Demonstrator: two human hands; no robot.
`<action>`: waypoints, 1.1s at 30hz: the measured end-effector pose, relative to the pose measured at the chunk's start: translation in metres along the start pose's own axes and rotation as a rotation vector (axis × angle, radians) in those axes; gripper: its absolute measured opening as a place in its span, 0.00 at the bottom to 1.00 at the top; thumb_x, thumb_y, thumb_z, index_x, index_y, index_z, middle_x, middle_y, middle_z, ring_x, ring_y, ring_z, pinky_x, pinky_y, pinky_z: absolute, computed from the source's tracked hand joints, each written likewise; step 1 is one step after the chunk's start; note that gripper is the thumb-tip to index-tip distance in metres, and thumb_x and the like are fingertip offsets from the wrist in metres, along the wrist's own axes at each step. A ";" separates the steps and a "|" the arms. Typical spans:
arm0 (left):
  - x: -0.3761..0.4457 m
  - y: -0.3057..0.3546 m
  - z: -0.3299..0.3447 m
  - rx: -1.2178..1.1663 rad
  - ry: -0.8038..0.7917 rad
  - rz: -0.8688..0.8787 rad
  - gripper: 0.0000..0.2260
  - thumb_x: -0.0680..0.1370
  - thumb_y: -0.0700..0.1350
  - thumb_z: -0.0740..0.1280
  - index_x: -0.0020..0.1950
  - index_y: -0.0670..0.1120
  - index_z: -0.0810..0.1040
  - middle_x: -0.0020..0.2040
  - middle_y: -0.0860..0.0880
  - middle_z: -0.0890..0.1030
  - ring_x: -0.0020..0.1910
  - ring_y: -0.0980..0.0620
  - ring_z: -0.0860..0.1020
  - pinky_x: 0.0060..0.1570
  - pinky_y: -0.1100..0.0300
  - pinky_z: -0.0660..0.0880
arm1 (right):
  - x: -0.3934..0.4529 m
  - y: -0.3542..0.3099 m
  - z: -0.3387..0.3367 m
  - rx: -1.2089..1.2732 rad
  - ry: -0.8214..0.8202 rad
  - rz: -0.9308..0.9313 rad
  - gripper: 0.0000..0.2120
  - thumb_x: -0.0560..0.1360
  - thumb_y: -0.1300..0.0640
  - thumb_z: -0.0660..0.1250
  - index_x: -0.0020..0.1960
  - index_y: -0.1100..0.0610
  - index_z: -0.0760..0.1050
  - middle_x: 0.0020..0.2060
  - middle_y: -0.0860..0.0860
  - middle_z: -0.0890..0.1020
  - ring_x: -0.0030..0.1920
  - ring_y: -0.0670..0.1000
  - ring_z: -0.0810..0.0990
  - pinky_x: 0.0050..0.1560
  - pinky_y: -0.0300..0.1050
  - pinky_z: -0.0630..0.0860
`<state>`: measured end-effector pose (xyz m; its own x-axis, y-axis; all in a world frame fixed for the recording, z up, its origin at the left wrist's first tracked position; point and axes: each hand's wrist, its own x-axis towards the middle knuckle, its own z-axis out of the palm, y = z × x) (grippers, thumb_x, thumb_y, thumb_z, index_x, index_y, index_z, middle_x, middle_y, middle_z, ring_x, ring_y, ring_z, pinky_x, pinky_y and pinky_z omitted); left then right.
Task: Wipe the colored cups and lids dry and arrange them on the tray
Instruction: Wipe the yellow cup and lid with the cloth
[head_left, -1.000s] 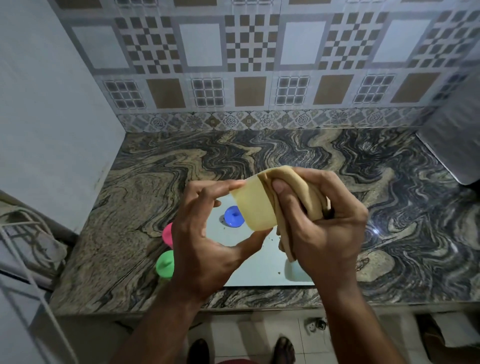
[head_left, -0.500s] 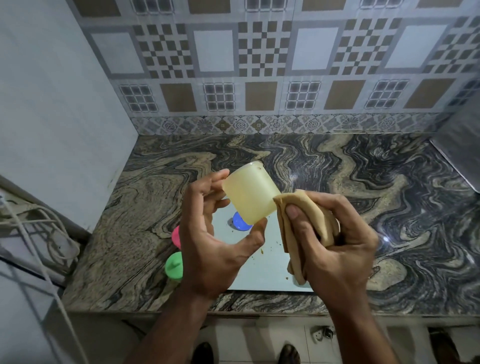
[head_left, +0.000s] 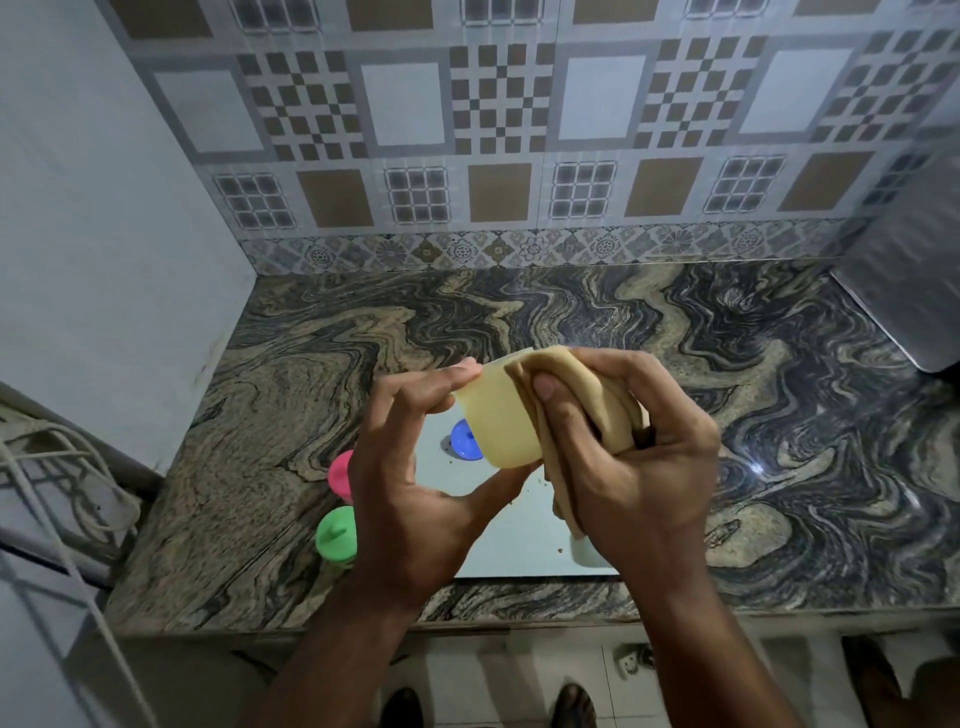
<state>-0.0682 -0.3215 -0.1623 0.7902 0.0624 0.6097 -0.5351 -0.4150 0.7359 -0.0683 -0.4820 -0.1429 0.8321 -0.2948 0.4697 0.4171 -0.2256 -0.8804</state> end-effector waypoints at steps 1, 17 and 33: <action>-0.001 -0.001 0.000 0.004 0.002 0.015 0.31 0.67 0.48 0.85 0.66 0.45 0.78 0.61 0.42 0.79 0.61 0.42 0.81 0.58 0.41 0.79 | 0.003 0.001 0.001 0.010 0.020 0.021 0.04 0.77 0.51 0.78 0.51 0.47 0.85 0.41 0.48 0.86 0.34 0.56 0.84 0.32 0.57 0.80; -0.010 -0.006 0.006 -0.343 0.106 -0.227 0.34 0.68 0.42 0.81 0.70 0.48 0.71 0.70 0.45 0.74 0.68 0.43 0.80 0.62 0.45 0.80 | -0.011 0.015 -0.008 0.095 0.009 0.108 0.06 0.77 0.57 0.79 0.53 0.54 0.85 0.40 0.50 0.86 0.32 0.56 0.85 0.32 0.53 0.82; -0.004 -0.011 -0.001 -0.026 -0.017 -0.066 0.31 0.68 0.44 0.86 0.67 0.41 0.78 0.64 0.44 0.81 0.65 0.42 0.81 0.62 0.40 0.79 | -0.001 0.009 -0.004 0.016 -0.016 0.016 0.05 0.77 0.51 0.78 0.52 0.49 0.85 0.41 0.49 0.87 0.34 0.57 0.85 0.33 0.54 0.79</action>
<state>-0.0658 -0.3166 -0.1728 0.8289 0.0730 0.5546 -0.4890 -0.3868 0.7818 -0.0666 -0.4871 -0.1505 0.8444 -0.2830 0.4549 0.4096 -0.2063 -0.8887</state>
